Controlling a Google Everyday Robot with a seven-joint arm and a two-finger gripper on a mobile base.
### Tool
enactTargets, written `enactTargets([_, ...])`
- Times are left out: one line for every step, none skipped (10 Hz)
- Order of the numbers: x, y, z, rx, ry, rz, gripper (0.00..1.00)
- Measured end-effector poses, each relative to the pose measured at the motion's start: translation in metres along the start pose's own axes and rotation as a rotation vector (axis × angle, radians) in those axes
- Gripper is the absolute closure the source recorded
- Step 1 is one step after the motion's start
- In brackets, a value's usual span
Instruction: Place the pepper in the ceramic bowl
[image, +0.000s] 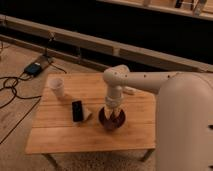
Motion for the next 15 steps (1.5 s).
enactTargets([-0.001,-0.002,0.001,0.003,0.002,0.007,0.32])
enactTargets([-0.002,-0.003,0.001,0.005,0.003,0.013,0.23])
enactTargets([-0.002,-0.004,0.002,0.005,0.005,0.015,0.2])
enactTargets([-0.003,-0.004,0.002,0.006,0.005,0.016,0.2])
enactTargets([-0.004,-0.004,0.002,0.006,0.005,0.016,0.2])
enactTargets([-0.004,-0.004,0.002,0.006,0.004,0.015,0.2])
enactTargets([-0.004,-0.004,0.002,0.006,0.005,0.014,0.2])
enactTargets([-0.005,-0.003,0.002,0.006,0.005,0.012,0.2])
enactTargets([-0.005,-0.003,0.002,0.005,0.003,0.01,0.2])
enactTargets([-0.006,-0.003,0.001,0.001,-0.002,0.011,0.2])
enactTargets([-0.01,-0.003,-0.003,-0.013,-0.021,0.018,0.2])
enactTargets([-0.015,-0.005,-0.011,-0.03,-0.053,0.031,0.2])
enactTargets([-0.021,-0.008,-0.021,-0.044,-0.092,0.046,0.2])
enactTargets([-0.023,-0.01,-0.028,-0.047,-0.113,0.062,0.2])
enactTargets([-0.022,-0.013,-0.027,-0.047,-0.113,0.07,0.2])
